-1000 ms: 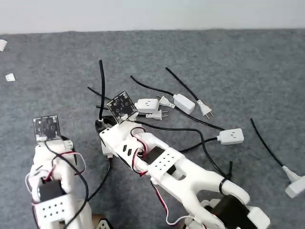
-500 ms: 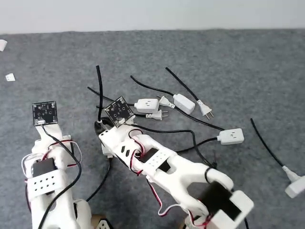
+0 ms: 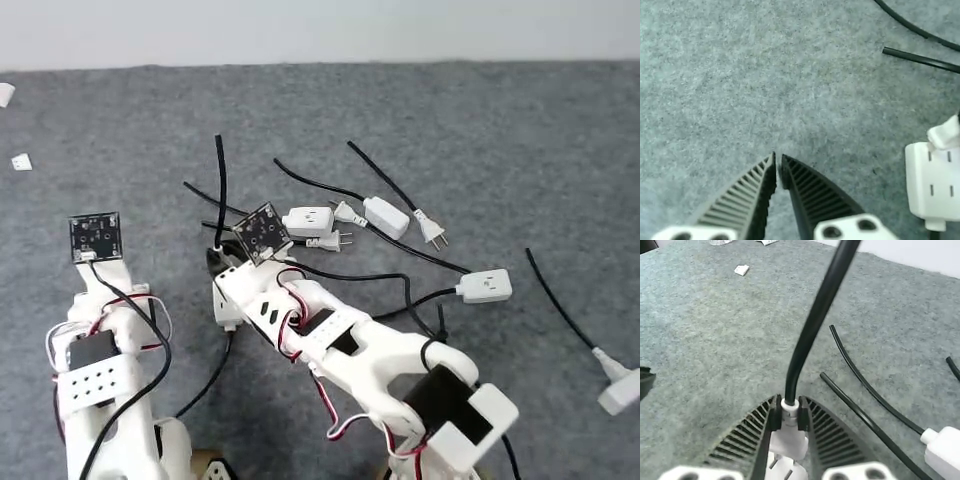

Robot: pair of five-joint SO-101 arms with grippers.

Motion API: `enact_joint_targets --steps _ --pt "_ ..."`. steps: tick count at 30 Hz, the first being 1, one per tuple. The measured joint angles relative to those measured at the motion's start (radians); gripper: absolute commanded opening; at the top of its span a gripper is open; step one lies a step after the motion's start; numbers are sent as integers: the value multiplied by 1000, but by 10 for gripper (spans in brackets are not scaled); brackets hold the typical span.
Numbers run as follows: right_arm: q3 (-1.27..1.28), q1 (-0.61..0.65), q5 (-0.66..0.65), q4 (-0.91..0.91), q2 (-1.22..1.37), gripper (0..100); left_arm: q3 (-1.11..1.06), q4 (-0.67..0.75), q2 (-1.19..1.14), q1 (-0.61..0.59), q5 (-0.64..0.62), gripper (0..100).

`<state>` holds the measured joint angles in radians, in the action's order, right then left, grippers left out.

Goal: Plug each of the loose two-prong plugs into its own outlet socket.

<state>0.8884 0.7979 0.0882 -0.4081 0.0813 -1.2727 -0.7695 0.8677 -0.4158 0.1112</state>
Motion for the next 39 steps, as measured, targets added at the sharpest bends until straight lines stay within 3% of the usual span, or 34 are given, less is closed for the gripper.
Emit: enact_joint_targets --steps 24,34,39 --pt "120 46 -6 -5 -58 8 0 2 0 0 14 16" --pt "124 11 -6 -31 -72 8 0 2 0 0 34 16" --pt "124 5 -6 135 -247 8 0 2 0 0 37 16"
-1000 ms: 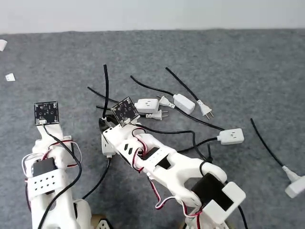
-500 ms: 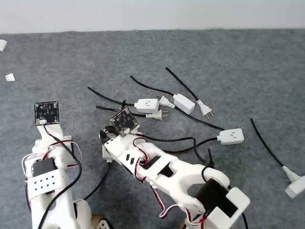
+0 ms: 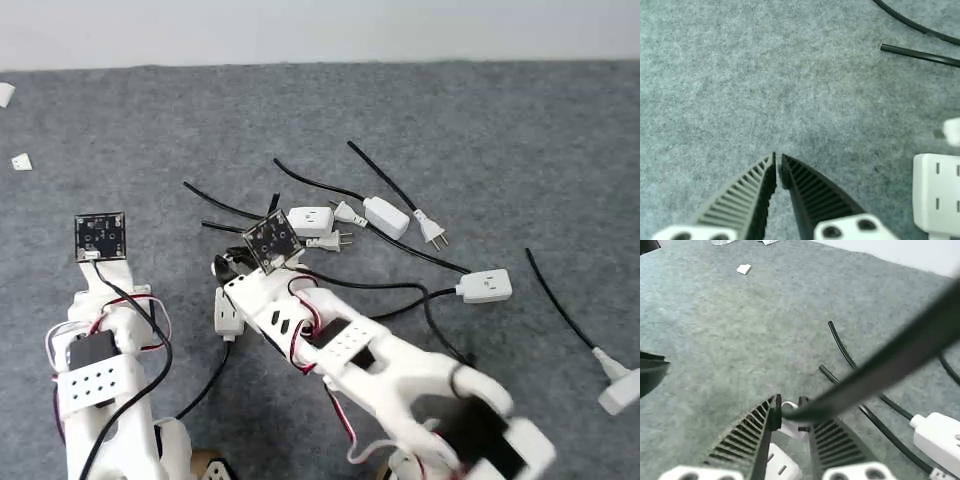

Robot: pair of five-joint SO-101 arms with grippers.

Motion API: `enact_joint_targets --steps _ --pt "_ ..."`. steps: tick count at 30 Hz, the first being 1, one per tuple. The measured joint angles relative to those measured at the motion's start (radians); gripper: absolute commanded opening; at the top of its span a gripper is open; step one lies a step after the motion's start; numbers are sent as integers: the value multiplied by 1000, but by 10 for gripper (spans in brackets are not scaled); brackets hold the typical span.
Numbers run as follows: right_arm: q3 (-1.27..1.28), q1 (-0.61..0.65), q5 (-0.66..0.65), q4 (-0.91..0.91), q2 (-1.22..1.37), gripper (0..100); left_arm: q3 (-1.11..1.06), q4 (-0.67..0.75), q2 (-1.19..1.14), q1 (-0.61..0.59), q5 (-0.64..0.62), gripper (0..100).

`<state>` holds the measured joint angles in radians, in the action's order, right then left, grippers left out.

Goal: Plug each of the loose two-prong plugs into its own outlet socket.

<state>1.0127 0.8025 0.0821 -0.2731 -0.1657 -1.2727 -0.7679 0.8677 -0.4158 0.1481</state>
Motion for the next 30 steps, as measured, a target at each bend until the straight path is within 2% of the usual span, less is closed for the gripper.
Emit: enact_joint_targets --steps 4,9,21,30 --pt "0 0 0 216 -158 8 0 0 0 0 0 16" --pt "0 -2 110 371 -207 8 0 0 0 2 3 16" --pt "-20 0 287 390 -120 8 0 0 0 0 3 16" --pt "-26 0 301 339 -115 8 0 0 0 0 6 16"
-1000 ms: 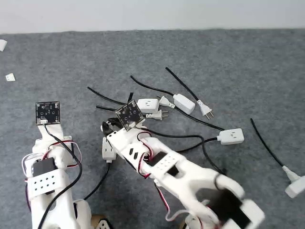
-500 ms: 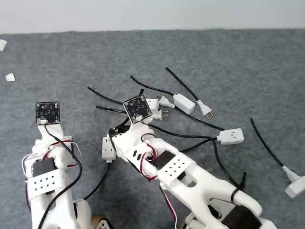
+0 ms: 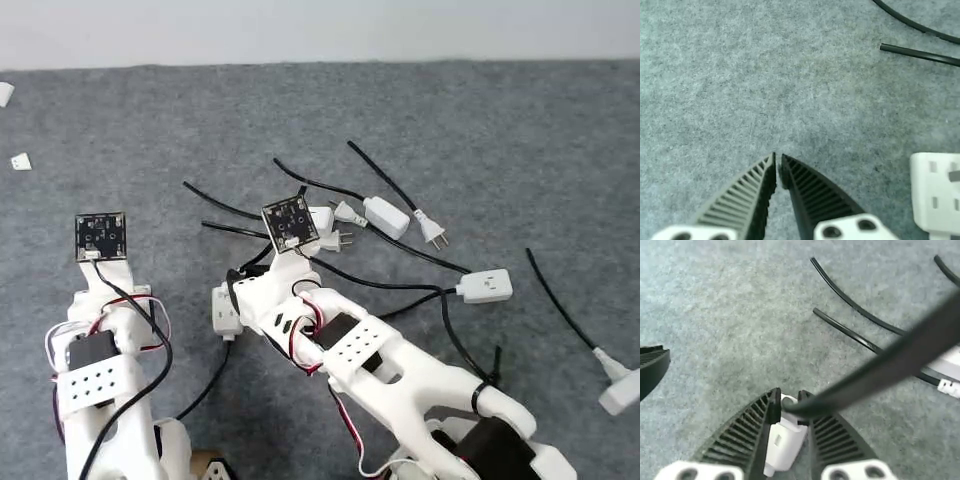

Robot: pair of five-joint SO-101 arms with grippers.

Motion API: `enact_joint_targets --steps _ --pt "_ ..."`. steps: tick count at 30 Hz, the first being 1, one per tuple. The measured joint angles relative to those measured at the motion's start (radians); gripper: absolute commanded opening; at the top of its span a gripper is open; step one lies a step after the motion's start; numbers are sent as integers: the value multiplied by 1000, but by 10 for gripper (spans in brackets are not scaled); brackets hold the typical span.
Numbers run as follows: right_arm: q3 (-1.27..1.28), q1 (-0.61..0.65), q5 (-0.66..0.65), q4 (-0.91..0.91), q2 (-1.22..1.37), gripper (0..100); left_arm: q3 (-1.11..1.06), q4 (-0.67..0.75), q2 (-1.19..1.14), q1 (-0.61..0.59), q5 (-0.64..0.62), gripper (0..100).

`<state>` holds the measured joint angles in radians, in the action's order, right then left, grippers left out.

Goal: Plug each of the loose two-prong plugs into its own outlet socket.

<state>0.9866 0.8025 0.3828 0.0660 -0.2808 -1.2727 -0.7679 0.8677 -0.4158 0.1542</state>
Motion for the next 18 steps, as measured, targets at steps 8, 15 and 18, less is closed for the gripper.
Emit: enact_joint_targets --steps 8,15,18 --pt "-26 0 -20 0 9 8 0 0 0 2 0 16" --pt "-26 -2 -21 0 18 8 0 0 0 0 0 16" --pt "-26 -2 -23 -8 57 8 0 0 0 0 0 16"
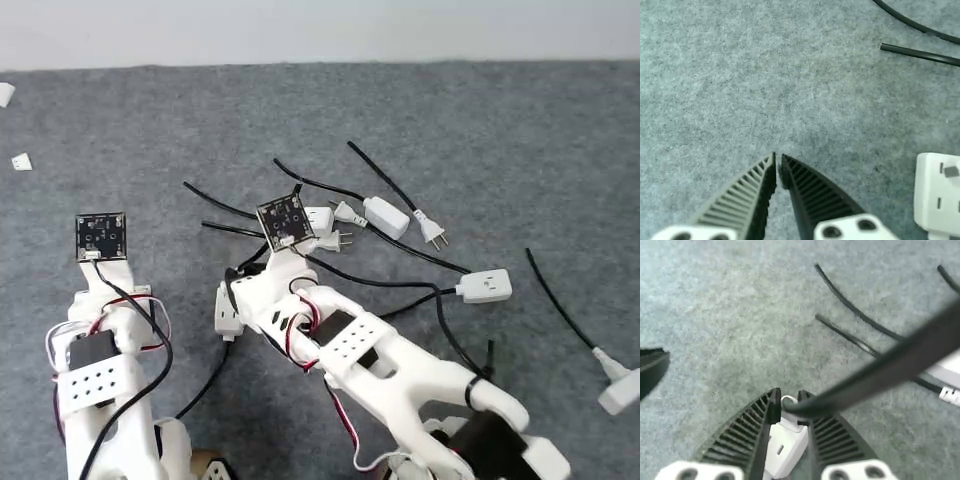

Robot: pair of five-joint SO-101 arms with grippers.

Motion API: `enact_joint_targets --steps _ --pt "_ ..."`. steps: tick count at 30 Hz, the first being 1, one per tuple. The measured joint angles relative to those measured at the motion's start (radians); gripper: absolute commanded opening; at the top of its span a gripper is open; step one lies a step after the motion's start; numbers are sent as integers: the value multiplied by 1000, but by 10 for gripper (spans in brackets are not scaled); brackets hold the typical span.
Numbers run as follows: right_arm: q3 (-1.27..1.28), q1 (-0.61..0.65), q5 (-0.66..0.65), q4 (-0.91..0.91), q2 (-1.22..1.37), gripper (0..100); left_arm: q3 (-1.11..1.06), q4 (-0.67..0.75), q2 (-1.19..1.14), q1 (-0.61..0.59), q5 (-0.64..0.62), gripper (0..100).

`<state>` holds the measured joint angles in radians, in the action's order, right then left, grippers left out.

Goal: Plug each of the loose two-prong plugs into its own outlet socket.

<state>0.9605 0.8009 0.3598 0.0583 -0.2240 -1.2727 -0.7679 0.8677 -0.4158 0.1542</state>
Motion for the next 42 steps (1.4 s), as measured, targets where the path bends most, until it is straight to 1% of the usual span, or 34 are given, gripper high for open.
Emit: enact_joint_targets --steps 4,12,14,18,21,24,30,36,39,42 --pt "-34 -5 0 -6 49 8 0 0 0 0 0 16" --pt "-41 -5 -3 -6 55 8 0 0 0 0 0 16" --pt "-43 0 -34 -6 61 8 0 0 0 0 0 16" --pt "-40 44 -146 -11 61 8 0 0 0 -2 3 16" --pt "-35 71 -189 -12 58 8 0 0 0 0 3 16" --pt "-31 83 -206 43 63 8 0 0 0 -2 3 16" --pt "-106 86 -212 221 61 8 0 0 0 -2 3 16" --pt "-155 101 -282 247 120 11 0 0 0 -2 3 16" --pt "-199 104 -290 247 167 14 0 0 0 -2 3 16" --pt "-227 104 -290 247 190 65 0 0 0 -2 3 16"
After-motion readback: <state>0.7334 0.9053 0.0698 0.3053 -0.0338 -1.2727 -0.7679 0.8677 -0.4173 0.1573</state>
